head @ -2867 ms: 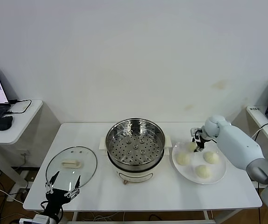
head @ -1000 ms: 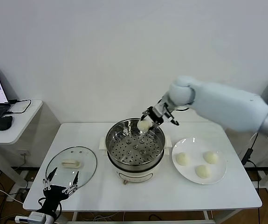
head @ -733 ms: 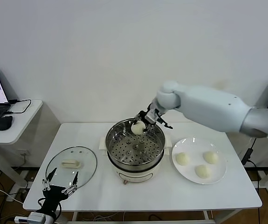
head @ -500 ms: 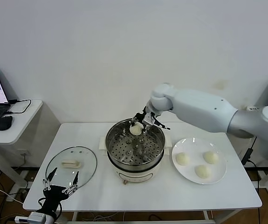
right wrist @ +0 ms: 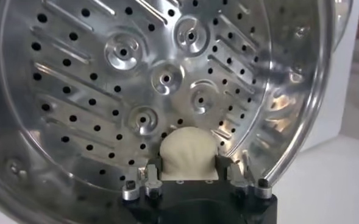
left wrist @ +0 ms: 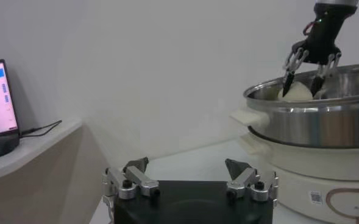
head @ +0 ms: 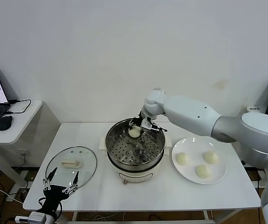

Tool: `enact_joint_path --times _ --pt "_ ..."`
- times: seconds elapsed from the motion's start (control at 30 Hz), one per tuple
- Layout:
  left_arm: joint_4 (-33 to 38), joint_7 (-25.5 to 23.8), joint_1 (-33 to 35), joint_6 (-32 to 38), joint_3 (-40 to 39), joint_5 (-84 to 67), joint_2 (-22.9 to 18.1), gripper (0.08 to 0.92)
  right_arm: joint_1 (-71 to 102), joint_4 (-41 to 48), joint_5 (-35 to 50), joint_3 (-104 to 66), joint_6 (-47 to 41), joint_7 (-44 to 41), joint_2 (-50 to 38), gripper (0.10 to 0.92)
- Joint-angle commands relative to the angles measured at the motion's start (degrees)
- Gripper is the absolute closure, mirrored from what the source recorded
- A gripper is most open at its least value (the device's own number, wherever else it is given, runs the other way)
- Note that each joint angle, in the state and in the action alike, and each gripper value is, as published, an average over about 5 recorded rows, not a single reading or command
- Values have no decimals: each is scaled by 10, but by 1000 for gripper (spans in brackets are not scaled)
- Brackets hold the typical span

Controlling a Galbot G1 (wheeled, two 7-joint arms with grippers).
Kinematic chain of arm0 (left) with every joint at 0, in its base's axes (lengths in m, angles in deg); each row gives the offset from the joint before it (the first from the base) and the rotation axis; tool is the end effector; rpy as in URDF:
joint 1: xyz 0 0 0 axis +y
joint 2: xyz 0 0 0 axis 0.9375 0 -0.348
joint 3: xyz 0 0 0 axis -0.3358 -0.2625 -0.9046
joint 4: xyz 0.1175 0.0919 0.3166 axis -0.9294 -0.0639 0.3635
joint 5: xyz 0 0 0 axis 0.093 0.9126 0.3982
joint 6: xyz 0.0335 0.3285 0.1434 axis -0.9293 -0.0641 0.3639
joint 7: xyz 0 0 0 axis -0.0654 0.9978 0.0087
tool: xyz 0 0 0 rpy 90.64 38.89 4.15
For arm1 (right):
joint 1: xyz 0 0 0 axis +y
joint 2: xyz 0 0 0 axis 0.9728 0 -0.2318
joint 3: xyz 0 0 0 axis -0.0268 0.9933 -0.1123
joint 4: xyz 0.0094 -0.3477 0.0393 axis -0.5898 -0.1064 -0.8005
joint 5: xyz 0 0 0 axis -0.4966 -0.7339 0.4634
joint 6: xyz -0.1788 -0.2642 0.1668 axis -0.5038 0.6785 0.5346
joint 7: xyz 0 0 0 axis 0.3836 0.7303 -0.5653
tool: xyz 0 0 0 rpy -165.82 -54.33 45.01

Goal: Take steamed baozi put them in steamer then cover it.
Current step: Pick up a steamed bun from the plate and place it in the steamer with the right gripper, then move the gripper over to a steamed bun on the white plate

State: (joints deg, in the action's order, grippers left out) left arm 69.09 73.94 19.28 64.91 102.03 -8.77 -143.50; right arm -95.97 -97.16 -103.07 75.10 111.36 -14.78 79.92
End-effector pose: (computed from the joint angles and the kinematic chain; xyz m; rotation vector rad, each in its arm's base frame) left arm 0.1469 0.1034 -0.3066 -0.0857 -2.9713 -0.3525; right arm 0.5973 0.1308 -0.1201 -1.7861 0.5572 -2.3819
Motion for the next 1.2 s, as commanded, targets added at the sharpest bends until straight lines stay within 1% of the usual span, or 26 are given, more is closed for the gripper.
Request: enact_joint_path --times 0.03,0.13,0.2,0.3,0.37,0.43,0.5,0.6,0.73,0.83,0.93,1.07,1.2 --pt "0 0 0 0 0 0 0 177 1 8 -8 -3 16 12 8 236" --pt "3 0 1 0 1 0 -1 177 -43 -43 111 27 -39 -12 -15 208" --pt "5 0 2 0 2 0 -1 177 -84 -91 201 48 -101 -38 -42 204" --pt "7 0 3 0 2 0 -1 177 -139 -165 306 73 -198 -79 -95 203" --pt "8 0 4 0 2 0 0 177 -169 -212 358 86 -265 -107 -137 202" --pt "9 -1 4 1 2 0 1 177 -193 -254 387 95 -333 -129 -182 202" --pt "10 -1 4 1 0 0 3 177 -209 -292 396 98 -401 -142 -226 202" --pt "11 -1 3 1 -3 0 7 177 -216 -340 401 99 -478 -148 -294 203" --pt "11 -1 0 1 -5 0 11 177 -197 -383 401 91 -531 -148 -398 203" --pt "9 -1 -1 0 -7 0 14 177 -162 -398 380 75 -539 -149 -458 202" --pt "8 -1 -2 0 -8 0 15 177 -122 -401 353 62 -540 -147 -496 202" --pt "6 -1 -2 0 -7 0 15 177 -43 -392 331 29 -532 -143 -519 203" --pt "5 -1 -2 0 -7 1 13 177 56 -367 305 -41 -515 -140 -517 203"
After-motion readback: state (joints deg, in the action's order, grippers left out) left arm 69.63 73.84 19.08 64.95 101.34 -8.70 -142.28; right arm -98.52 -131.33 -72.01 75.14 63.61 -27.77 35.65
